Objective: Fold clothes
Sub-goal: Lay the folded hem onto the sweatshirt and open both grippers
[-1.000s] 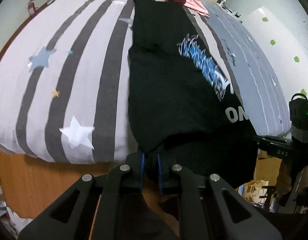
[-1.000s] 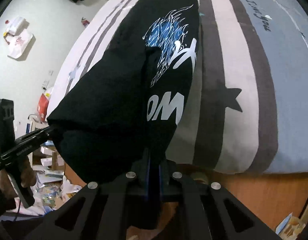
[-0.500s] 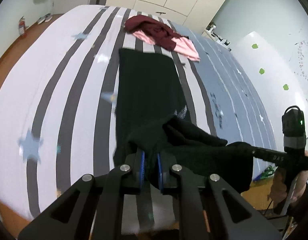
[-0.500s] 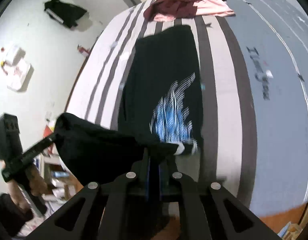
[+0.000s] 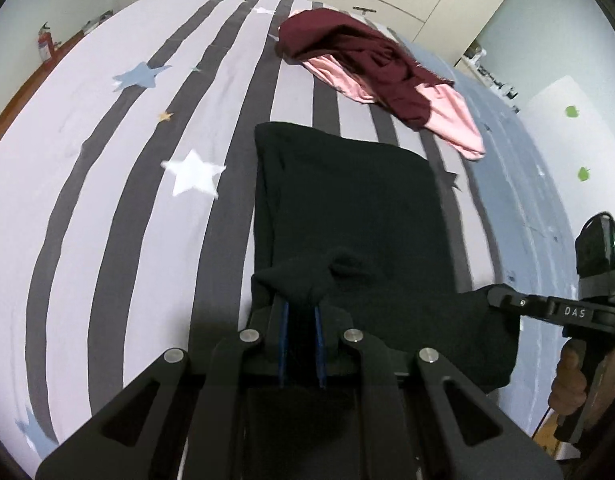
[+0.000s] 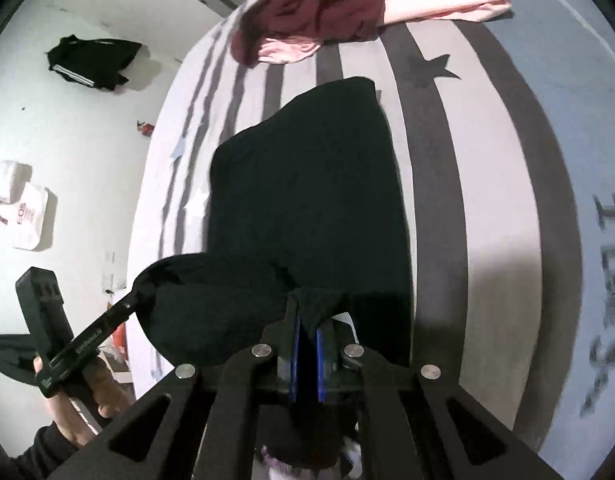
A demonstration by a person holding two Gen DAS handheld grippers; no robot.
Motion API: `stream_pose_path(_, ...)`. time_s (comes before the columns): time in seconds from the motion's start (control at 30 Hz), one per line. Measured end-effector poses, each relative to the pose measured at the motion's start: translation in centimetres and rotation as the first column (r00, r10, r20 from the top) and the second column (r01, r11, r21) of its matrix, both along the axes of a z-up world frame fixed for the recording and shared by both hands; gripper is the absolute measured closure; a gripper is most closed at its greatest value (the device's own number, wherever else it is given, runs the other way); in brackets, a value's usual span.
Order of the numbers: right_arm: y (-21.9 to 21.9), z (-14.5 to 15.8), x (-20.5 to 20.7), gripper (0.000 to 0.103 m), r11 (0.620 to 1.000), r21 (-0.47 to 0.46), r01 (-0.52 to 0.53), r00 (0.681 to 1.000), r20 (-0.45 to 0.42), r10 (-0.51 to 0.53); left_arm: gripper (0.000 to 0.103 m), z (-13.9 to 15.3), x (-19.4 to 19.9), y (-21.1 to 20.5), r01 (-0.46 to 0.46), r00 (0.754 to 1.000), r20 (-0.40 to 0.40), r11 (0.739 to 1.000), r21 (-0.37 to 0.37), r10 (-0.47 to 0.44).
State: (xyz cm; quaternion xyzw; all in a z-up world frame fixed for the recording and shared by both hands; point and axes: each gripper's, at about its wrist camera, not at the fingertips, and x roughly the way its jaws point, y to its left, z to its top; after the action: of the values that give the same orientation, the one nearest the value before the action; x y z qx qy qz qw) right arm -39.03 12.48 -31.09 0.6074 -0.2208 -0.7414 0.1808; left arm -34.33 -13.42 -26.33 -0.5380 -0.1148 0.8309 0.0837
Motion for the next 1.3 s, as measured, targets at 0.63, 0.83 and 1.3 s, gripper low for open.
stream_pose_path(0.63,0.2,-4.1,-6.4,0.097,0.999,0.012,0.032,0.997,0.066,-0.033,0.095,-3.7,-6.4,-1.1,0.063,0.996,0.064,0.996,0.066,-0.067)
stream_pose_path(0.83,0.6,-5.7,-6.5,0.095,0.999,0.013,0.043,0.995,0.089,-0.044,0.091,-4.9,-7.2,-2.0,0.035,0.995,0.089,0.989,0.140,-0.048)
stream_pose_path(1.3,2.6,1.1,1.9,0.046,0.989,0.147,-0.017,0.960,-0.275,0.058,0.046,-0.3,-0.9,-1.7,0.130,0.979,-0.164,0.991,0.041,-0.122)
